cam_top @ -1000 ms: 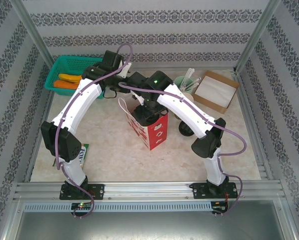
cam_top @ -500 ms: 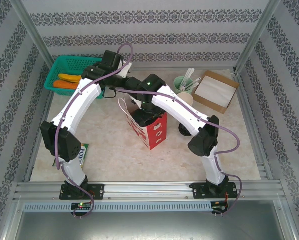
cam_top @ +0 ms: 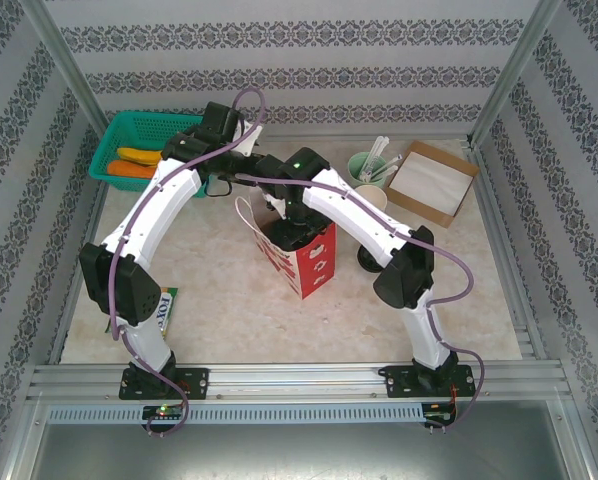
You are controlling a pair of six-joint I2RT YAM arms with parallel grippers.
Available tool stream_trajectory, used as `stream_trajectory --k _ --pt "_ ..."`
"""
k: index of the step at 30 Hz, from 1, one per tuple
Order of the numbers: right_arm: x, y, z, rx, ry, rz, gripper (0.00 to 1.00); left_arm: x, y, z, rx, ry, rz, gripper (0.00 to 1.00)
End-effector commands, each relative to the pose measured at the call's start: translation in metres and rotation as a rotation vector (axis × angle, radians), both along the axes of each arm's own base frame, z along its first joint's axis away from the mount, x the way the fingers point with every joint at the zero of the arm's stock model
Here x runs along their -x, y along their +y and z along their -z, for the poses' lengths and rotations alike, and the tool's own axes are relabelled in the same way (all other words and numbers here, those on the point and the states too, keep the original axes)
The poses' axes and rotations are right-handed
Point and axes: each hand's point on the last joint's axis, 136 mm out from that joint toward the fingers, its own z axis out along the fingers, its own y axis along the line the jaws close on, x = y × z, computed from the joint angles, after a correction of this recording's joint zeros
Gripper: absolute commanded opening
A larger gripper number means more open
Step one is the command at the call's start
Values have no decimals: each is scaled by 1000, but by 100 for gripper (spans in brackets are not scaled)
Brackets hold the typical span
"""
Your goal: Pack the takeout coffee
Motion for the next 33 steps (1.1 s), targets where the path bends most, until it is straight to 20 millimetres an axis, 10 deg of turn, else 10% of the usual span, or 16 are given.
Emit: stream_trajectory --k 1,33 --pt "4 1 20 27 74 7 60 9 -12 -21 78 -29 35 0" --pt "-6 -15 62 39 66 -18 59 12 -21 -33 122 -53 102 0"
